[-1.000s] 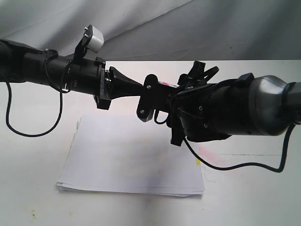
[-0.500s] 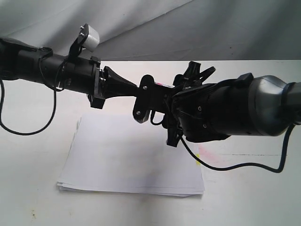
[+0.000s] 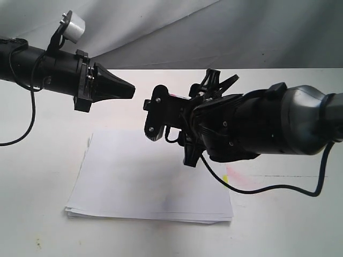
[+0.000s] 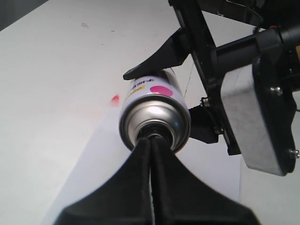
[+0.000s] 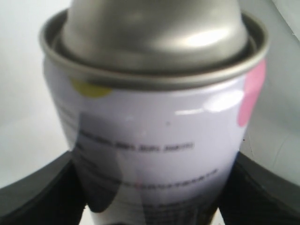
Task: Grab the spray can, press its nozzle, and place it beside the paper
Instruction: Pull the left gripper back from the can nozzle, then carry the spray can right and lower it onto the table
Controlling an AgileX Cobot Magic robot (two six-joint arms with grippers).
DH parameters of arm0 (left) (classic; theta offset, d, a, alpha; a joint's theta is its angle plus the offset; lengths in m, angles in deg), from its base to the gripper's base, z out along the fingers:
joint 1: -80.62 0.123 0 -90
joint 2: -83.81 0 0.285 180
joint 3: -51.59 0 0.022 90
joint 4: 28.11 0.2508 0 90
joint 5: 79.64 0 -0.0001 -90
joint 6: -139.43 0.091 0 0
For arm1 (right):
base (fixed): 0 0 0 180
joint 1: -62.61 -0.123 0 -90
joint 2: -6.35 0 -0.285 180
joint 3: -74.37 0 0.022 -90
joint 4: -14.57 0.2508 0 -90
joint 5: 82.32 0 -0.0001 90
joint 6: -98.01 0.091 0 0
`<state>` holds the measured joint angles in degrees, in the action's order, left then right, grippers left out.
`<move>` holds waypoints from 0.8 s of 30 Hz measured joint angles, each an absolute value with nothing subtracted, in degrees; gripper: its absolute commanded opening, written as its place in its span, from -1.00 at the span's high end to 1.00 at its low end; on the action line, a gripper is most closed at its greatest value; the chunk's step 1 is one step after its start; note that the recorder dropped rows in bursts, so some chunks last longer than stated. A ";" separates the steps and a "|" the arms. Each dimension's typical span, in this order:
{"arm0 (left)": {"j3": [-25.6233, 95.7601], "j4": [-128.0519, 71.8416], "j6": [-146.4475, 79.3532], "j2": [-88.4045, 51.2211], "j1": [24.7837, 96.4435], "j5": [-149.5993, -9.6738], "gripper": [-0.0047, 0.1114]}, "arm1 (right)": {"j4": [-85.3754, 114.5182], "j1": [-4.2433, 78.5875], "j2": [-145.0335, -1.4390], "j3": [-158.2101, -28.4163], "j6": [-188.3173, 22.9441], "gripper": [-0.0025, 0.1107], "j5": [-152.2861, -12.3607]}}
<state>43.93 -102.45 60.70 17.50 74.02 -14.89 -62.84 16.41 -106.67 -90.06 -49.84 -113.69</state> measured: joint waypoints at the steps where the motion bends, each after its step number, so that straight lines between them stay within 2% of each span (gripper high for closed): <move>1: 43.93 -102.45 60.70 17.50 74.02 -14.89 0.92 | -62.84 16.41 -106.67 -90.06 -49.84 0.96 -113.69; 18: 43.93 -102.45 58.90 17.50 74.02 -14.89 0.92 | -62.16 16.41 -106.39 -90.06 -49.38 0.96 -113.80; 24: 43.93 -102.45 57.67 17.50 74.79 -13.59 0.92 | -54.14 17.64 -100.03 -90.06 -48.18 0.96 -113.27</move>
